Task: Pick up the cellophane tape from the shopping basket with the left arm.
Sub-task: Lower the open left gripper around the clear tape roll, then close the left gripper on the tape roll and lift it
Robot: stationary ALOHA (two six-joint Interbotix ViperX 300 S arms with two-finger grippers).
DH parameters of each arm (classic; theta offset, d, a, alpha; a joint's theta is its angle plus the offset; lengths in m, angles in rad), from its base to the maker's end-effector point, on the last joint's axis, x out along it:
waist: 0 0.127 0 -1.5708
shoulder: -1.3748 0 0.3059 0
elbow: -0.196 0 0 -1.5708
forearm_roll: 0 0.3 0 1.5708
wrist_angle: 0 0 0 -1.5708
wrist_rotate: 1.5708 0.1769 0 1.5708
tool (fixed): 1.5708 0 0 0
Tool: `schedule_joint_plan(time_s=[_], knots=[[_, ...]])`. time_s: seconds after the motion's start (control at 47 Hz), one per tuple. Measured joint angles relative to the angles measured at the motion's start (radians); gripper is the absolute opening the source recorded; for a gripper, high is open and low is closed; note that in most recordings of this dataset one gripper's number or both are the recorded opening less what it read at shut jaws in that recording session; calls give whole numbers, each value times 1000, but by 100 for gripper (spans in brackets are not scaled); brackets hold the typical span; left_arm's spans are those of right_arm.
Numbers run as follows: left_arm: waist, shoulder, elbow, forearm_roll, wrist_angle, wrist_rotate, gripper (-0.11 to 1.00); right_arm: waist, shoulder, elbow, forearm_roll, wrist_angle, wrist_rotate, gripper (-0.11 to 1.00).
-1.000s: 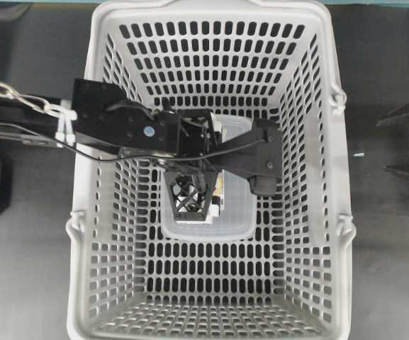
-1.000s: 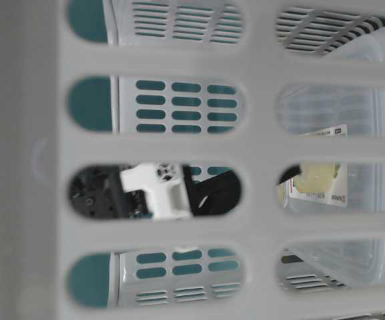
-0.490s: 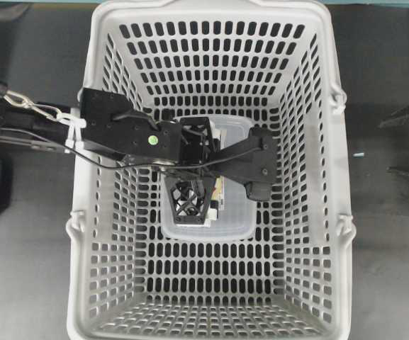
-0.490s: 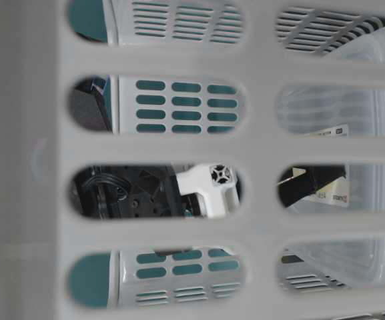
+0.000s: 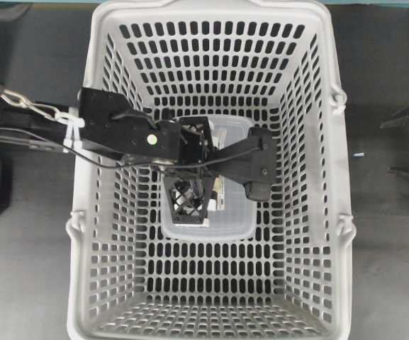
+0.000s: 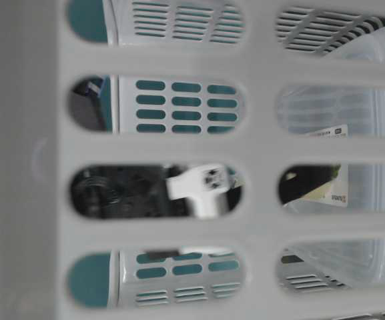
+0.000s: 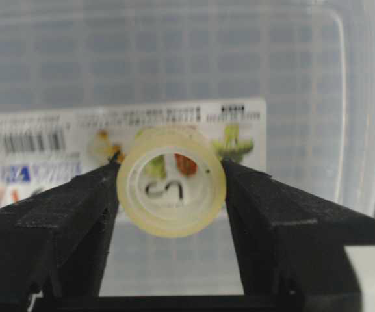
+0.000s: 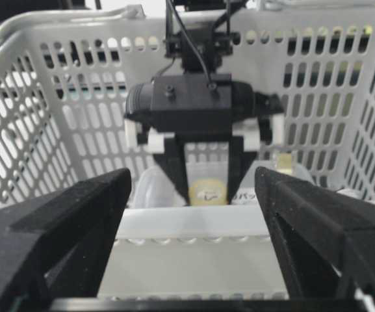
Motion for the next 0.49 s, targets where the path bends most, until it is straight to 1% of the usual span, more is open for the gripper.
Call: schedule_joint_plan(time_s=[0.17,0.298,0.383,0.49], knots=[[-2,-54,-101,2,104,0,50,0,-2,3,2,2,25,74],[-8,-81,-225,2,224,0,50,-2,-6,3,2,2,29,74],[-14,-86,-325,2,305,0,50,-2,-11,3,2,2,29,74],[-20,-86,-422,2,391,0,50,0,-15,3,2,2,29,74]])
